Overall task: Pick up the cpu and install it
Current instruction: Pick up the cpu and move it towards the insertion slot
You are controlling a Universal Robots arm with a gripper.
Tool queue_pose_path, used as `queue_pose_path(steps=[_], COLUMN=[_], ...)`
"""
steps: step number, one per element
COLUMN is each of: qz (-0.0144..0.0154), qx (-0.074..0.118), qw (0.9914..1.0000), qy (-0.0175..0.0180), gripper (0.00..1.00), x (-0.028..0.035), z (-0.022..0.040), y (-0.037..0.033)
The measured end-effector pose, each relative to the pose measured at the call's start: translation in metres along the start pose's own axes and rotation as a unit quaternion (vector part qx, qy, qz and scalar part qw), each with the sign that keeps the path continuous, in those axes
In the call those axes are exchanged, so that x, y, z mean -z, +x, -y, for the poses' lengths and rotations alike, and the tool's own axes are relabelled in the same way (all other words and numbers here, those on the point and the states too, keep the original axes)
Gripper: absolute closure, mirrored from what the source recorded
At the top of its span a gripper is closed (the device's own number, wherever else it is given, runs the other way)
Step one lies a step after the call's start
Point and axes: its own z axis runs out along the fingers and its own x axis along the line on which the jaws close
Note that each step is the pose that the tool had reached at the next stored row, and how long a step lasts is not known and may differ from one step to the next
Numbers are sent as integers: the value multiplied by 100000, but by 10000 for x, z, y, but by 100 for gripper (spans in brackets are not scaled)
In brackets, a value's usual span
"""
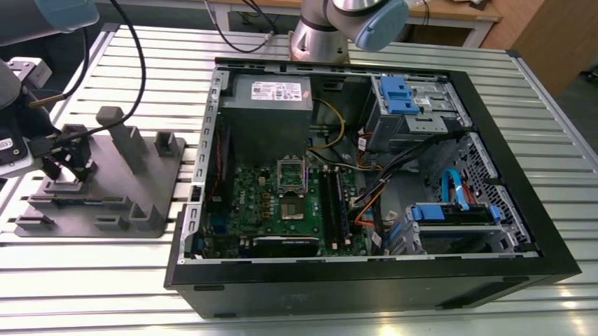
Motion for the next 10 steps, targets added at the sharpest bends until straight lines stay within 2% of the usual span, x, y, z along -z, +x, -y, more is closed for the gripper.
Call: queue_pose_path(steps=[1, 2, 10], qz=[1, 1, 2], qx=[2, 3, 24], qw=[100000, 100000, 100000], qy=[0, -2, 1], gripper=[45, 52, 52], x=[0, 0, 0], z=[0, 0, 0], y=[0, 0, 0])
